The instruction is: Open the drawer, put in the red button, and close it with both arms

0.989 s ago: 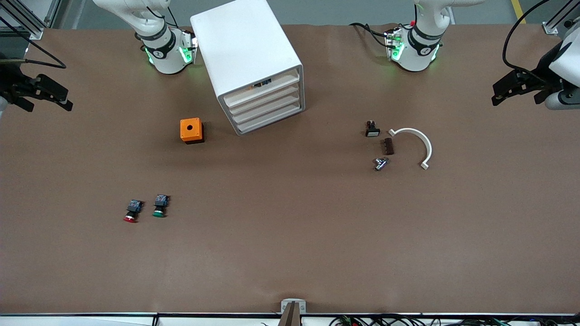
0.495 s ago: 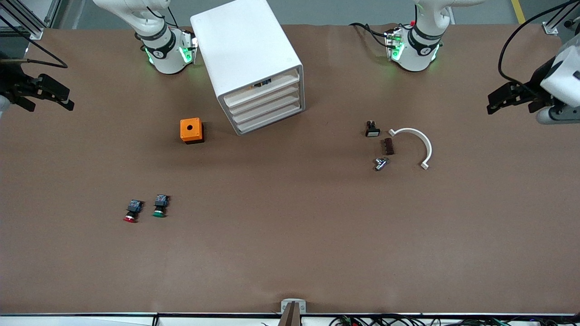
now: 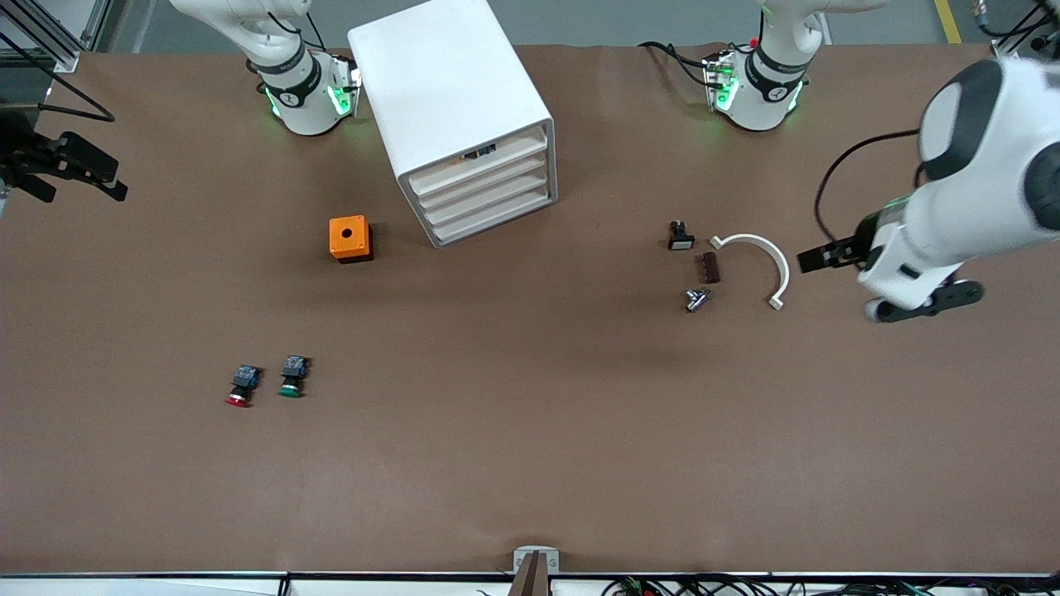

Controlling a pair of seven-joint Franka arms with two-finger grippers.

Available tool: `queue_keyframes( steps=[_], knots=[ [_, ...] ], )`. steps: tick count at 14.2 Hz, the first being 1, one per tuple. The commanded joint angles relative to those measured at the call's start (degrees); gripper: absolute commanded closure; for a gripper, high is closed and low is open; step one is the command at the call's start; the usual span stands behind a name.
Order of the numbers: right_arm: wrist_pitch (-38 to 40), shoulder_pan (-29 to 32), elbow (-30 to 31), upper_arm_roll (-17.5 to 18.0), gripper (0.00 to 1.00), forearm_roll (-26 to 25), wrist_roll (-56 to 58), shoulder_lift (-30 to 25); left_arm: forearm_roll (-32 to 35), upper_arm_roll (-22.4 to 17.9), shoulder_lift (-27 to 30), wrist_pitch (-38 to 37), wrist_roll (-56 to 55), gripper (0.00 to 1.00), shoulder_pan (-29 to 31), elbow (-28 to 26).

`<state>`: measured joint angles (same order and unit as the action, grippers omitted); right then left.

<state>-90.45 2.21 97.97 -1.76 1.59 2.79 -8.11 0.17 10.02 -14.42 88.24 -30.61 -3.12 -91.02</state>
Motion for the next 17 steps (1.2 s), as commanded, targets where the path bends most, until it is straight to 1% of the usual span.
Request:
queue_keyframes(
  steps=[1, 3, 4, 6, 7, 8, 9, 10, 12, 14, 16, 17],
  knots=[
    [0.8, 1.4, -2.6, 0.4, 0.0, -0.2, 0.6, 3.1, -3.4, 1.4, -6.0, -0.4, -14.8, 0.0, -2.3, 2.2],
    [0.2, 1.5, -2.7, 0.4, 0.0, -0.3, 0.8, 5.4, -5.9, 1.4, -9.9, -0.4, -26.4, 0.0, -5.2, 2.3],
    [-0.3, 1.7, -2.9, 0.4, 0.0, -0.2, 0.8, 7.4, -6.8, 1.4, -11.6, -0.4, -31.7, 0.0, -7.4, 2.4],
    [-3.0, 2.1, -4.4, 0.3, 0.0, -0.5, 0.9, 14.1, -8.5, 1.4, -14.8, -0.5, -43.8, 0.0, -11.3, 3.7],
    [-4.1, 3.8, -5.7, 0.3, 0.0, -0.3, 1.3, 17.2, -9.8, 1.4, -16.7, -0.5, -53.0, 0.0, -12.8, 5.1],
    [-5.1, 5.6, -6.0, 0.4, 0.0, 0.5, 3.2, 18.9, -11.1, 1.4, -18.3, -0.5, -62.1, 0.0, -14.3, 5.6],
    [-6.6, 5.5, -5.6, 0.4, 0.0, 0.3, 4.2, 19.8, -11.9, 1.5, -19.9, -0.5, -68.5, 0.0, -15.4, 5.6],
    [-9.3, 5.6, -4.6, 0.4, 0.0, 0.1, 4.2, 21.4, -13.6, 1.5, -21.5, -0.5, -72.7, 0.0, -17.0, 5.7],
    [-16.6, 5.9, -1.3, 0.4, 0.0, 0.2, 2.3, 23.7, -20.9, 1.4, -23.5, -0.4, -77.4, 0.0, -19.9, 5.7],
    [-25.7, 5.1, 3.6, 0.4, 0.0, 0.3, -5.2, 25.6, -28.4, 1.4, -25.6, -0.4, -83.4, 0.0, -20.3, 5.7],
    [-33.7, 3.1, 7.7, 0.4, 0.0, 0.1, -7.9, 27.4, -34.9, 1.4, -26.6, -0.4, -88.5, 0.0, -20.7, 5.6],
    [-36.3, 2.8, 8.4, 0.4, 0.0, 0.1, -8.8, 28.5, -37.7, 1.4, -27.2, -0.4, -91.3, 0.08, -21.9, 5.6]
  ],
)
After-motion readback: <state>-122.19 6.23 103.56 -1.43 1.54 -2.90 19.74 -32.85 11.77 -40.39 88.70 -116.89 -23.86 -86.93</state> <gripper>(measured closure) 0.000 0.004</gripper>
